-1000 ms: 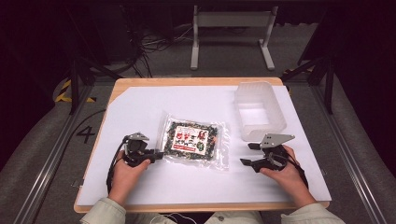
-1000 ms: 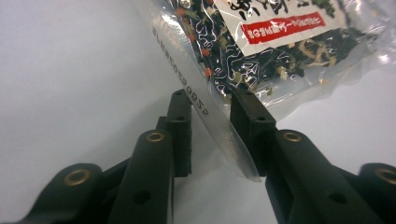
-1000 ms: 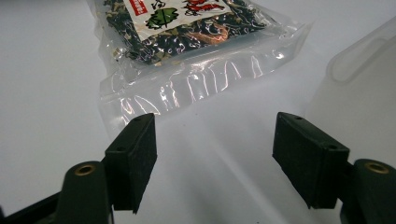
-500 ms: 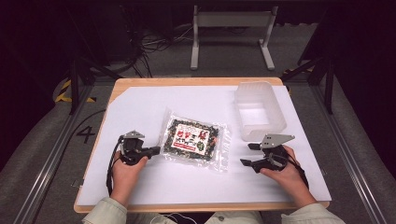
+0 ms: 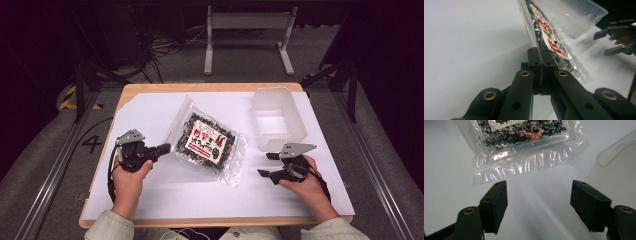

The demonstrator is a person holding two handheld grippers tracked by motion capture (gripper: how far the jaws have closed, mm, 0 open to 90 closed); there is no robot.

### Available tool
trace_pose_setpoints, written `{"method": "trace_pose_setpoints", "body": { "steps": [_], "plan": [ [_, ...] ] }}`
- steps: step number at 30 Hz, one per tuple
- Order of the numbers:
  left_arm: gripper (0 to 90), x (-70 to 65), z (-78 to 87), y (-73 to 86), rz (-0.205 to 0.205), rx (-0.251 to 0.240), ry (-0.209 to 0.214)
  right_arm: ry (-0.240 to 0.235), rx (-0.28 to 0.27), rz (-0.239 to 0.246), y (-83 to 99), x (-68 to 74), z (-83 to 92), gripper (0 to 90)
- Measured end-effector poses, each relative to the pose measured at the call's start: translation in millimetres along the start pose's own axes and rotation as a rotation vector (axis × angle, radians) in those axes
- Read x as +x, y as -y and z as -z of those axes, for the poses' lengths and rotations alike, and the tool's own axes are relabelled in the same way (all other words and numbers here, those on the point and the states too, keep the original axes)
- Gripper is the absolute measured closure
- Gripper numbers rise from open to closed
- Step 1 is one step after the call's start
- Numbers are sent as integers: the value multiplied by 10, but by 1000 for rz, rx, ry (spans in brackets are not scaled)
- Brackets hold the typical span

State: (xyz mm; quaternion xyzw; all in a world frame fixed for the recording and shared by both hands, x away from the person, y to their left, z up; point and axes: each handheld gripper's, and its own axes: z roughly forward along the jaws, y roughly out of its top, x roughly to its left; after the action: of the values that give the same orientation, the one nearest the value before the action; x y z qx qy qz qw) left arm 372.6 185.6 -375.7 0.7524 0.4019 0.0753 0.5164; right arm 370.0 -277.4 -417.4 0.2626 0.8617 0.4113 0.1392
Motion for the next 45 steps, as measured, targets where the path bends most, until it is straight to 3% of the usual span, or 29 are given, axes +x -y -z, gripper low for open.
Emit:
{"method": "trace_pose_setpoints", "body": {
  "steps": [5,8,13,21,27,34,40,45],
  "plan": [
    [896,-130,116,-140,-49,-40,27,3,-5,-1,-5,-4,17,298],
    [897,-230,236,-252,-102,-71,43,2,-8,1,-19,3,33,308],
    [897,-407,461,-412,-217,-106,24,-11,-16,1,-56,24,69,322],
    [897,-531,693,-532,-324,-141,-4,-31,-63,10,-127,54,93,323],
    [897,-533,786,-606,-349,-154,1,-57,-108,18,-201,77,115,367],
    [897,-566,775,-630,-373,-149,26,-93,-181,16,-357,87,185,409],
    [898,-603,773,-654,-381,-159,51,-138,-293,36,-727,43,278,400],
    [898,-581,789,-666,-379,-171,67,-149,-321,85,-1034,20,310,391]
  ]
}}
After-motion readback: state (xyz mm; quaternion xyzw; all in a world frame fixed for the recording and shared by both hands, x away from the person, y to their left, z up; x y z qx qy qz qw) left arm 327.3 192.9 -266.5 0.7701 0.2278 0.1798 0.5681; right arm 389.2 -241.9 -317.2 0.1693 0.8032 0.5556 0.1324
